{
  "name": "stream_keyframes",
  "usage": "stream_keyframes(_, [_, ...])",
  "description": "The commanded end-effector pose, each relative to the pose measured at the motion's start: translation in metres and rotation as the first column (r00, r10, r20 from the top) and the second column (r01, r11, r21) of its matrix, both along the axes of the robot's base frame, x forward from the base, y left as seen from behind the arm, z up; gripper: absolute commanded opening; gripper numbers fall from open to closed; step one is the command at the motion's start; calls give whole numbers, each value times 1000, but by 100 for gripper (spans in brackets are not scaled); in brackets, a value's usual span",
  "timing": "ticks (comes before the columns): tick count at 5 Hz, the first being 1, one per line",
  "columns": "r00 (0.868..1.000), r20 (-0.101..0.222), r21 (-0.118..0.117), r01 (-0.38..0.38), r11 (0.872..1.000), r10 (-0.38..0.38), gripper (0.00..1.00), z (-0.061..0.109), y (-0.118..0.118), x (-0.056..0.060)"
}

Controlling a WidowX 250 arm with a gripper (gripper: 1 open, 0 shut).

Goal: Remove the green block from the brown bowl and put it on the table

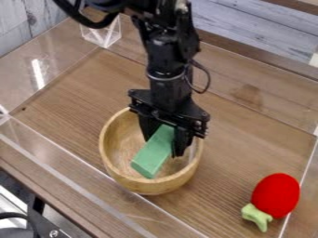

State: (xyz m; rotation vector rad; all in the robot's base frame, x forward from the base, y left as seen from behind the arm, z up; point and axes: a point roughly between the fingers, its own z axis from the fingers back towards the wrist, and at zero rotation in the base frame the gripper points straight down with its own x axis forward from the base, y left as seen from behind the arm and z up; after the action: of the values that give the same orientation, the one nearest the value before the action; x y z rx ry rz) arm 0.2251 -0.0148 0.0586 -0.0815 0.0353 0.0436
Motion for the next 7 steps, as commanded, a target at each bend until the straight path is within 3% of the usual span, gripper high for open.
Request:
stream_keyframes(1, [999, 40, -3, -29, 1000, 29, 0, 14, 12, -3])
stream_keyframes(3, [989, 55, -23, -134, 991, 135, 0, 37, 20, -2])
stream_keyframes(5, [978, 59, -42, -198, 979, 201, 0, 40, 3, 16])
stream_keyframes(7, [988, 57, -56, -141, 988, 144, 0, 40, 4, 16])
